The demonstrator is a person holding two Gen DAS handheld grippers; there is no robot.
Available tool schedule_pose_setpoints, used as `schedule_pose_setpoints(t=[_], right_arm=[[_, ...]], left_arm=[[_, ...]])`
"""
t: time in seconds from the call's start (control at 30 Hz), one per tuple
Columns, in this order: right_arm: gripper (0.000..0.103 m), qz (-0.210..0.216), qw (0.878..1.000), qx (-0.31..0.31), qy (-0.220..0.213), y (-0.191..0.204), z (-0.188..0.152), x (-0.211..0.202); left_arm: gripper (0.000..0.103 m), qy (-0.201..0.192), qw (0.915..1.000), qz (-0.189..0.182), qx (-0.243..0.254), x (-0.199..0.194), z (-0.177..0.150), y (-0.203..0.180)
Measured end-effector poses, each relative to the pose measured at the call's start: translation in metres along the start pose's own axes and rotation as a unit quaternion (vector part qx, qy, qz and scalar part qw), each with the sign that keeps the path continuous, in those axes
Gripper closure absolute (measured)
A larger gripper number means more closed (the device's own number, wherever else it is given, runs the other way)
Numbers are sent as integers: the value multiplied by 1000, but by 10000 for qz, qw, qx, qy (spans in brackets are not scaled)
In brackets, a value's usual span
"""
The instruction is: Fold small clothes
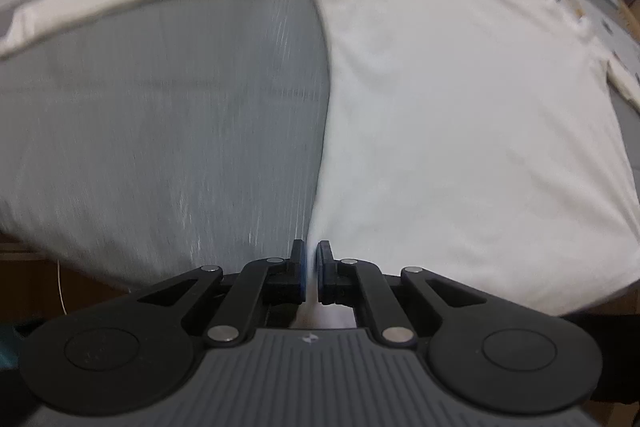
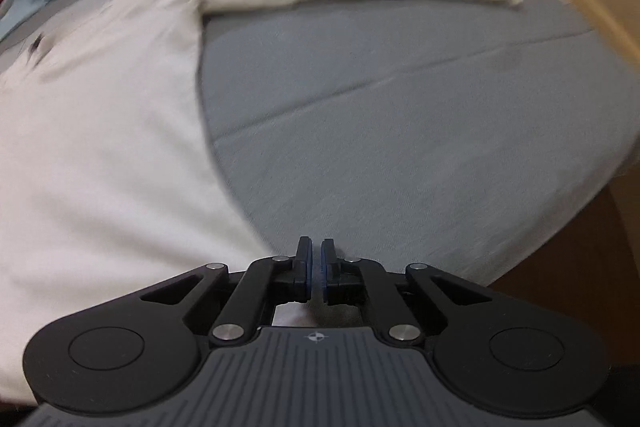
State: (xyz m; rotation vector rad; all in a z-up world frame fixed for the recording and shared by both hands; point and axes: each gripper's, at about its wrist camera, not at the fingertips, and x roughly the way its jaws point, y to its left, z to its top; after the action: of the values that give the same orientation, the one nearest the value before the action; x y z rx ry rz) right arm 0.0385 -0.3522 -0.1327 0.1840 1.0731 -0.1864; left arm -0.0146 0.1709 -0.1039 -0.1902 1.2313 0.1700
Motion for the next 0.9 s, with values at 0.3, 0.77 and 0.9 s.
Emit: schedule_pose_setpoints(t=[0.3, 0.77, 0.9], right_arm=[[94, 713, 9902, -1047, 581, 42, -13, 14], [88, 1039, 9882, -1003, -513, 53, 11, -27], [73, 1173, 9780, -910, -1468, 53, 40, -63]], left_arm=[[89, 335, 9979, -523, 175, 17, 2, -16], [79, -458, 9965, -690, 65, -3, 25, -24], [78, -1351, 9900, -394, 24, -29, 38, -21]])
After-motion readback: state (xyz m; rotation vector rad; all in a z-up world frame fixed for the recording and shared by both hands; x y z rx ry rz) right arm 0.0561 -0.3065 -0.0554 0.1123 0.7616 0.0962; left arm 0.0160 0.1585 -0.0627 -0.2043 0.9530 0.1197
